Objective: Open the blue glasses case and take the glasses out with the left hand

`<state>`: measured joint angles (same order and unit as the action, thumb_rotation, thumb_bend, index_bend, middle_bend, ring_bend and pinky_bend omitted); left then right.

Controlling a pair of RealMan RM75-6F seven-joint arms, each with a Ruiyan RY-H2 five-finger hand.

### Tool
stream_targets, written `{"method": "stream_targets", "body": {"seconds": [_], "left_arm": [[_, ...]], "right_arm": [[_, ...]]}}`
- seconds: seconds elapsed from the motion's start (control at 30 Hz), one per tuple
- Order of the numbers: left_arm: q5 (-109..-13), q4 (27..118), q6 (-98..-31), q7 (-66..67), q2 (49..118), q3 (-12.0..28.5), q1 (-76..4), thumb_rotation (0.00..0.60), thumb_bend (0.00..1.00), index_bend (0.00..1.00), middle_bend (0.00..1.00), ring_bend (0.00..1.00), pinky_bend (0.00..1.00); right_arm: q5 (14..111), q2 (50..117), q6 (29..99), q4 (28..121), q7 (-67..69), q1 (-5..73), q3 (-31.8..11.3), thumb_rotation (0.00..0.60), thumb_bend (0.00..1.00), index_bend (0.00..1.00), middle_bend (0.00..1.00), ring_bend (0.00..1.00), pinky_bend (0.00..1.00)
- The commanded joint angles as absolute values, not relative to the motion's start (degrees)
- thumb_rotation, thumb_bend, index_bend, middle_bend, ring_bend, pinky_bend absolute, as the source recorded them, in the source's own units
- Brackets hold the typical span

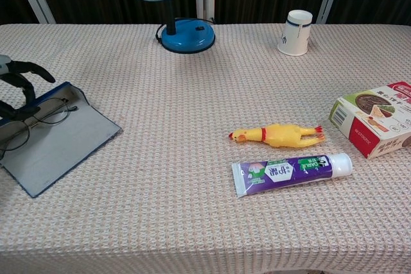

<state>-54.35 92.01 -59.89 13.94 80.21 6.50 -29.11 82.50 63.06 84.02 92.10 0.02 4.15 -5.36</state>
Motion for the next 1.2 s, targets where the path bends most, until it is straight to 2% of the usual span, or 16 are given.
{"method": "stream_targets", "body": {"seconds": [0.03, 0.5, 0.77, 1.2], "left_arm": [[-55.6, 91.6, -60.5, 13.9, 80.5, 6.4, -29.0, 0.6, 0.4, 0.22, 0.53, 0.19, 0.1], [-66.6, 84.5, -66.4, 19.1, 84.6, 5.7, -30.3, 0.6, 0.4, 0.24, 0.55, 0.21, 0.1], [-68.6, 81.6, -66.0, 21.1, 86.7, 6.0, -31.5, 0.6, 0.4, 0.24, 0.56, 0.21, 0.1], [-78.1, 69.2, -69.4, 21.8, 93.2, 5.5, -34.1, 0.6, 0.4, 0.24, 0.58, 0.22, 0.1]], "right_arm": [[82.5, 63.0, 84.0, 92.1, 0.1, 4.1, -5.4, 0.6, 0.22, 0.0, 0.0, 0.0, 0.0], [82.0, 63.1, 83.8, 91.5, 0.6, 4.1, -5.5, 0.6, 0.22, 0.0, 0.0, 0.0, 0.0], [81.8, 63.2, 83.6, 91.2, 0.9, 4.1, -5.5, 0.6, 0.22, 0.0, 0.0, 0.0, 0.0], [81.2, 63.3, 83.2, 90.5, 1.4, 4.1, -5.7, 0.6, 0.22, 0.0, 0.0, 0.0, 0.0]]}}
